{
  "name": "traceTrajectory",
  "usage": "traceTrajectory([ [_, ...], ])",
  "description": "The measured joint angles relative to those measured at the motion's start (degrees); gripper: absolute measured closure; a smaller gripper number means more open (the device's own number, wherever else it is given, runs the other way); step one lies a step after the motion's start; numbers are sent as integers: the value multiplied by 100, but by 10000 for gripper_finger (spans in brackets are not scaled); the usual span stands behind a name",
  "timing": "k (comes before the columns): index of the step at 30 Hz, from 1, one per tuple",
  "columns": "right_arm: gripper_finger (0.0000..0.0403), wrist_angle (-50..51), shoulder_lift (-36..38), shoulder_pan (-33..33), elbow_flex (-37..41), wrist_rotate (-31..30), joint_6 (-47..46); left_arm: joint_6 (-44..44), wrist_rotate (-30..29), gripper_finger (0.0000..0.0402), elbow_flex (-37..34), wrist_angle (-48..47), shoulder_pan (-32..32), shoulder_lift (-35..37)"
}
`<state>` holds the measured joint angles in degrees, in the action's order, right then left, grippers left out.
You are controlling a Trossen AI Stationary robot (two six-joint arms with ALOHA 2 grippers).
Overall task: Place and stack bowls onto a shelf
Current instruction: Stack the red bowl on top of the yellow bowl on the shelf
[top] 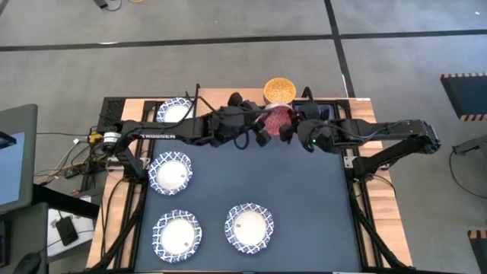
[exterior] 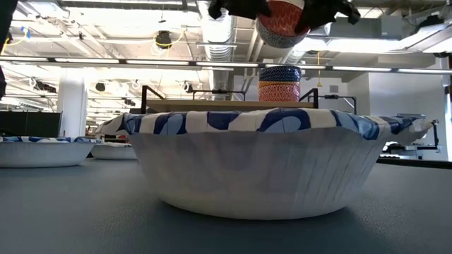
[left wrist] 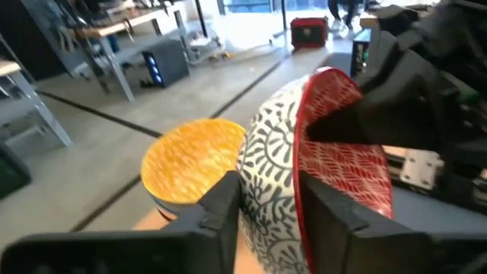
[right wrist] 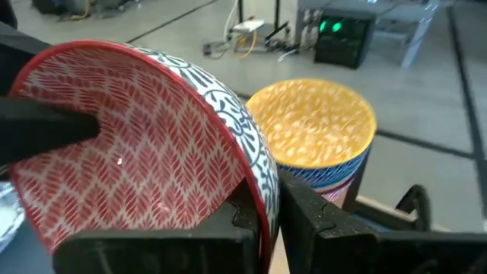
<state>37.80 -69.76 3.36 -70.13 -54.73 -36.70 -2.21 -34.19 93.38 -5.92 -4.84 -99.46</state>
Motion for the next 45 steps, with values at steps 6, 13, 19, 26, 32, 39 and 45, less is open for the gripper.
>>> traceTrajectory([
  [6,324,-401,0,-128,0,-356,983,-421,70,343,5,98,-153,0],
  [13,304,-914,7,-285,0,-328,2095,-600,-198,353,3,115,-135,0],
  [19,300,-1404,50,-308,-4,-368,3208,-670,-525,364,0,135,-38,0],
  [26,299,-1642,105,-308,-7,-379,3843,-704,-829,364,-4,186,51,0],
  [32,300,-2028,128,-377,-7,-374,4271,-697,-1027,365,-6,377,90,-2],
  [39,327,-2177,-50,-937,-432,-33,4665,-714,-591,285,86,641,40,7],
  [45,359,-1763,-430,-1477,-1107,344,4722,-631,-814,238,228,613,23,15],
])
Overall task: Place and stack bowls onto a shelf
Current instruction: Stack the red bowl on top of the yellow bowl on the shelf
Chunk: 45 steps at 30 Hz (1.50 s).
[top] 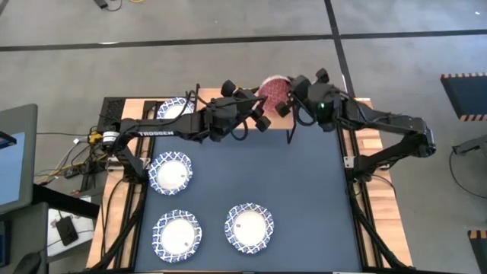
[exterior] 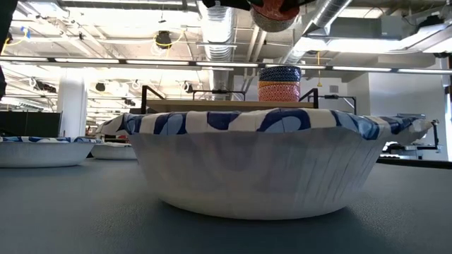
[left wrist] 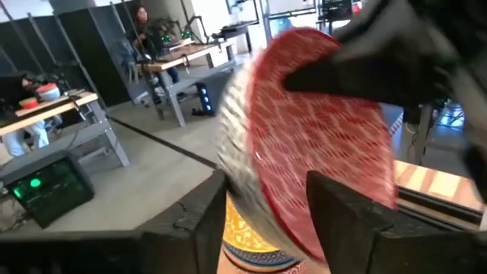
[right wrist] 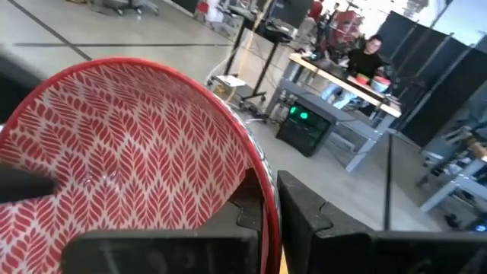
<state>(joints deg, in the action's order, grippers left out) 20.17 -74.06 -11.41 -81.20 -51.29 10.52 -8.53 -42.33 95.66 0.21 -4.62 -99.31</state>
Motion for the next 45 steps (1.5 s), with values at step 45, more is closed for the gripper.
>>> traceTrajectory([
  [45,345,4679,-2285,-3265,-2805,4989,-1972,85,-36,229,17,-1145,-78,356],
])
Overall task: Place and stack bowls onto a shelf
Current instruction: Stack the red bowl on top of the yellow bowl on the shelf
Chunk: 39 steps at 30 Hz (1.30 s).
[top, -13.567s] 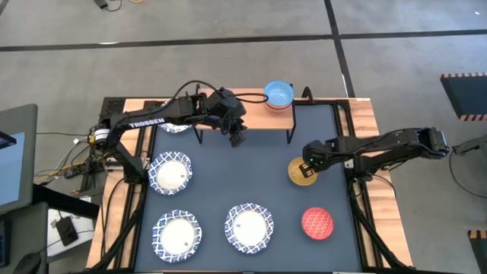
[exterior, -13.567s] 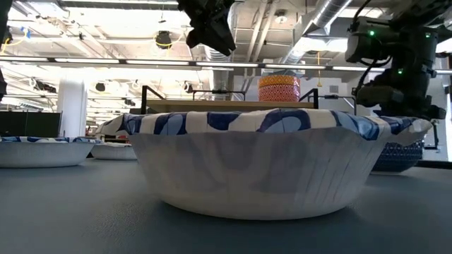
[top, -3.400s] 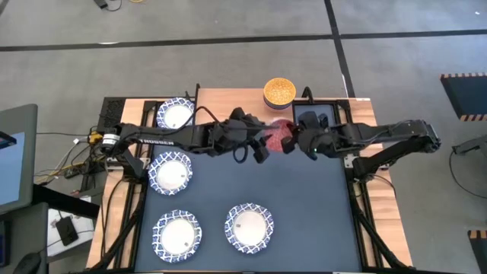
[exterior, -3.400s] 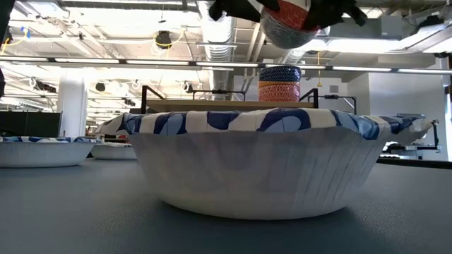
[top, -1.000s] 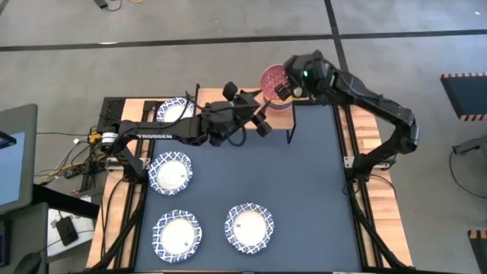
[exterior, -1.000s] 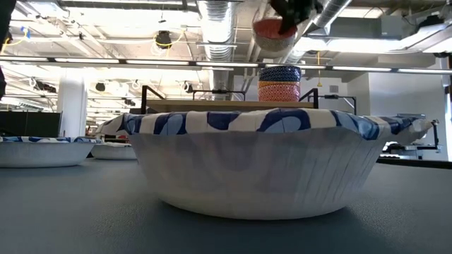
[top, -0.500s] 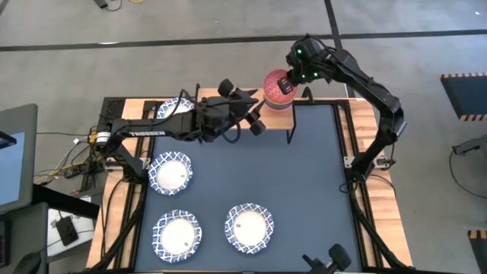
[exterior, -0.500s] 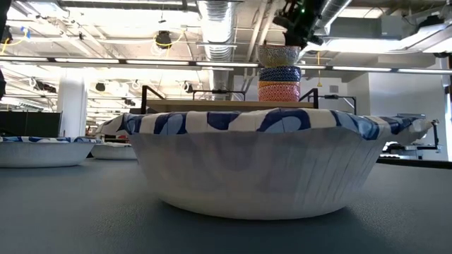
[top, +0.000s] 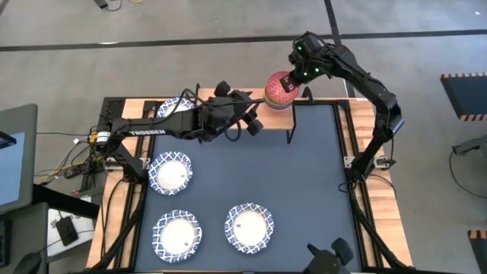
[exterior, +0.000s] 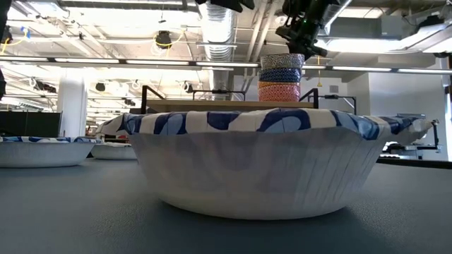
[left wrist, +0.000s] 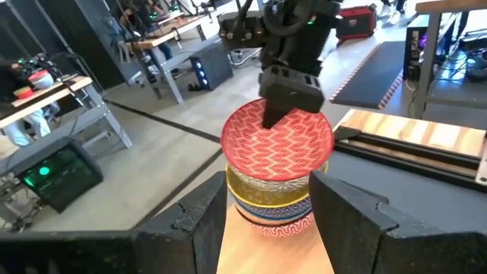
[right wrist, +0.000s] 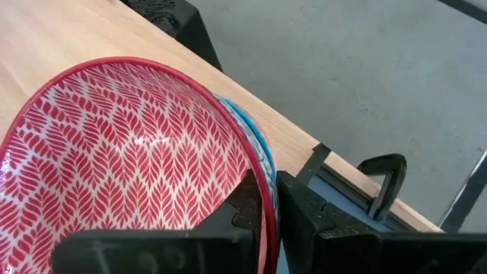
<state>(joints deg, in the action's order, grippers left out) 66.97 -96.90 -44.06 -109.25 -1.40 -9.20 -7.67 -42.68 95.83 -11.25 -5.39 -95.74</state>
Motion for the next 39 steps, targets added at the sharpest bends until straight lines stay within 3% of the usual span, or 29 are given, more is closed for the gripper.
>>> traceTrajectory([
  [6,342,-56,0,-76,0,334,3,19,-1,229,0,-2,-33,0],
  [15,331,-204,0,10,1,352,-89,1,-1,229,0,-86,-37,0],
  [30,199,-439,50,42,2,121,-150,83,-19,229,-4,-645,-39,0],
  [39,220,-818,432,-177,-2,297,116,25,-19,229,-4,-889,-78,0],
])
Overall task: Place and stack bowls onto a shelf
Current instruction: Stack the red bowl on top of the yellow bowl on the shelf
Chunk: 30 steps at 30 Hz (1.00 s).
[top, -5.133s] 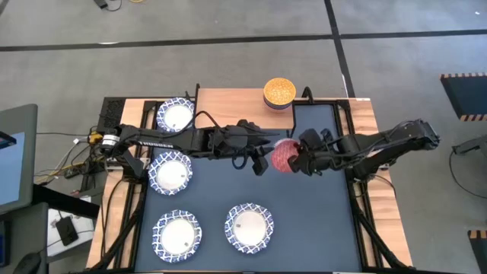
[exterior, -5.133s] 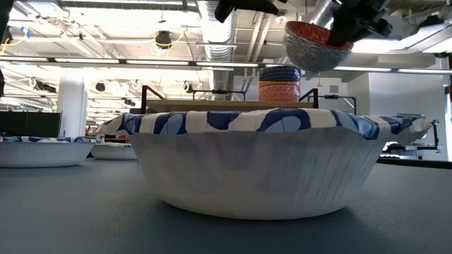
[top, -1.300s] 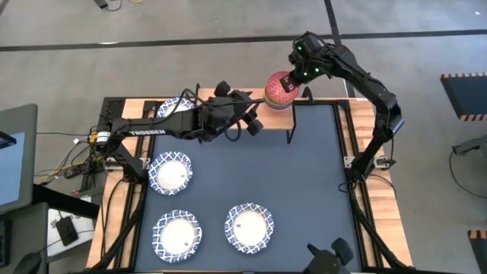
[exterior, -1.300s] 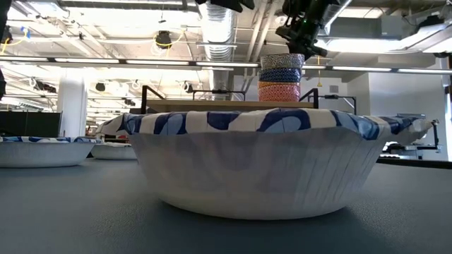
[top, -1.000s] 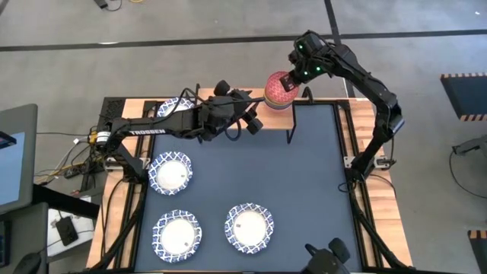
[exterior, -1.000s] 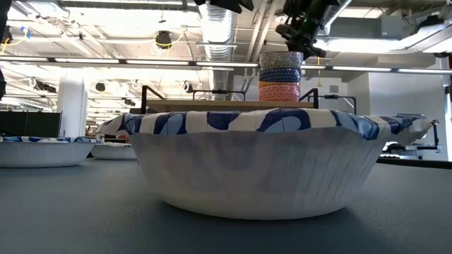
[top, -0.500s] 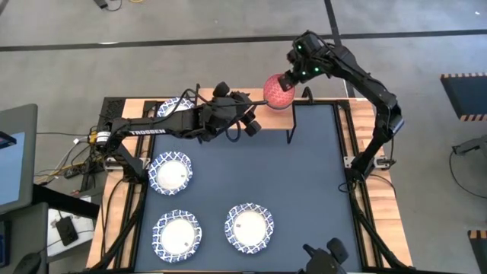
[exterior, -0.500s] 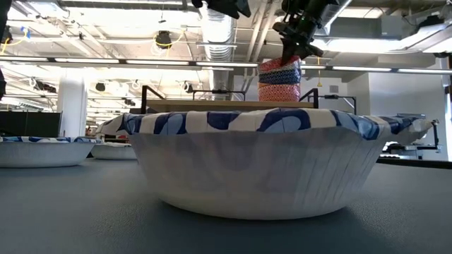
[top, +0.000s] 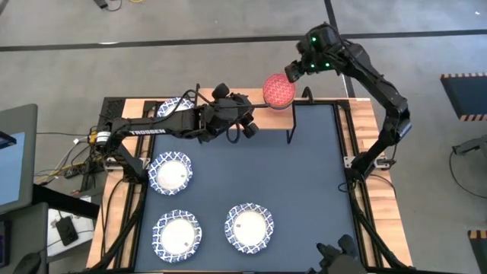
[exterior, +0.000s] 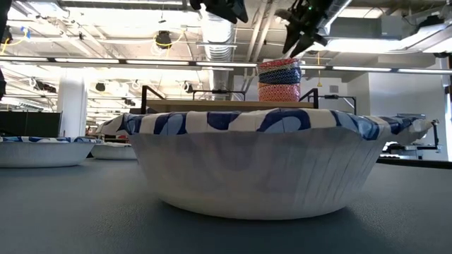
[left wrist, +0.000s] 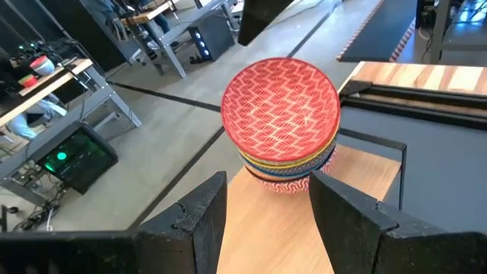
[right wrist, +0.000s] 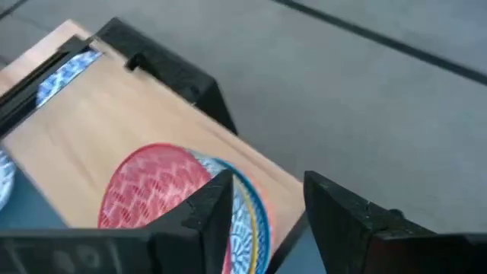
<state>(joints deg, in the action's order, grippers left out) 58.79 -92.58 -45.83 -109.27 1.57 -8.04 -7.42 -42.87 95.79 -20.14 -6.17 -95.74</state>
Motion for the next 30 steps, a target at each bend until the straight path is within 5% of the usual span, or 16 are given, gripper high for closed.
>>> traceTrajectory([
  [6,263,205,-367,-289,7,1343,199,-2,-4,229,0,-28,-109,0],
  [30,290,796,-613,-696,7,1511,507,13,-109,229,0,-229,-317,0],
])
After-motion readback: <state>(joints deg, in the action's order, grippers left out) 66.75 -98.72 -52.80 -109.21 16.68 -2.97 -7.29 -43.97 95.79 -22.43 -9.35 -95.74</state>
